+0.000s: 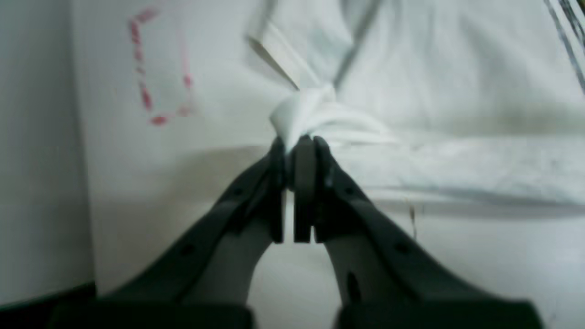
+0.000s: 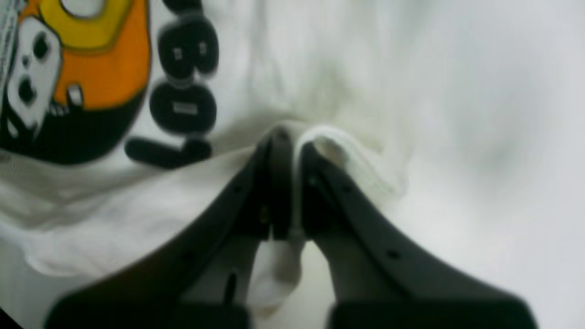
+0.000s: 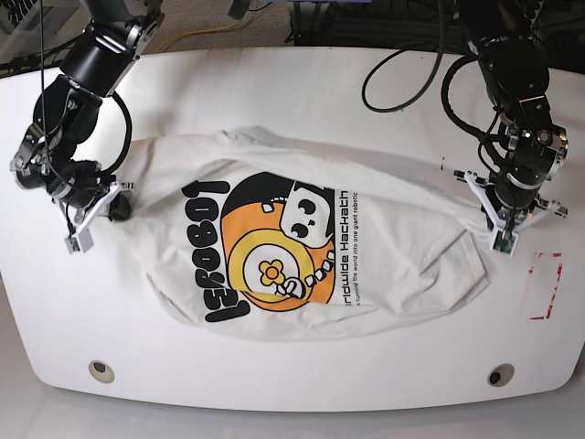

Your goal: Fold the T-shirt properly

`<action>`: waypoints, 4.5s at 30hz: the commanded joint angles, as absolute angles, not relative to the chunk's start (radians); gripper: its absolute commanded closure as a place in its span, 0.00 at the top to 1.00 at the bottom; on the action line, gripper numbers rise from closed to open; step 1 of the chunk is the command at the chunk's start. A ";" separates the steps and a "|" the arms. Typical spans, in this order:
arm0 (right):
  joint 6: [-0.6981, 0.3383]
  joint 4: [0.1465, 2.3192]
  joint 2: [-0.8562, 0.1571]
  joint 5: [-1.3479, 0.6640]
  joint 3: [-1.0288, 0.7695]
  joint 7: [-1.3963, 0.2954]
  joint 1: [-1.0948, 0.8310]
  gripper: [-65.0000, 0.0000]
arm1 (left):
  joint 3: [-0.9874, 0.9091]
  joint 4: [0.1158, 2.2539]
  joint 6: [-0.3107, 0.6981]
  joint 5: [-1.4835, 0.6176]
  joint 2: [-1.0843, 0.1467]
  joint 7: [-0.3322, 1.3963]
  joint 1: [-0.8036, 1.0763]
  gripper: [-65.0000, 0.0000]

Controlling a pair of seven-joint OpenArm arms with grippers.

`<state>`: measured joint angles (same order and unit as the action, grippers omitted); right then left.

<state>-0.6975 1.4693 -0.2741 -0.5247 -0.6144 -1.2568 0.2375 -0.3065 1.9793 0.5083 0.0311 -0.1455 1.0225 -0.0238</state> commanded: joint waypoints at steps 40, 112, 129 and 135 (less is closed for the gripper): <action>-0.698 1.431 -0.564 -0.435 -0.064 -1.273 1.306 0.00 | -0.113 1.946 0.605 0.022 -0.371 1.248 -1.145 0.00; -0.698 1.968 -0.148 -0.575 -0.874 -1.279 -0.539 0.00 | -0.576 2.009 0.698 -0.030 -0.305 1.125 0.668 0.00; -0.698 1.962 -0.147 -0.575 -0.874 -1.279 -0.417 0.00 | -0.621 2.012 0.698 -0.031 -0.234 1.168 0.400 0.00; -0.698 1.960 -0.147 -0.573 -0.866 -1.279 -0.337 0.00 | -0.621 2.006 0.698 -0.028 -0.234 1.178 0.295 0.00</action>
<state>-0.7002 1.9465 -0.1268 -0.5888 -0.8566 -1.2907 -0.3481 -0.6090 1.9953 0.7086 -0.0669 -0.2123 1.1706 0.3264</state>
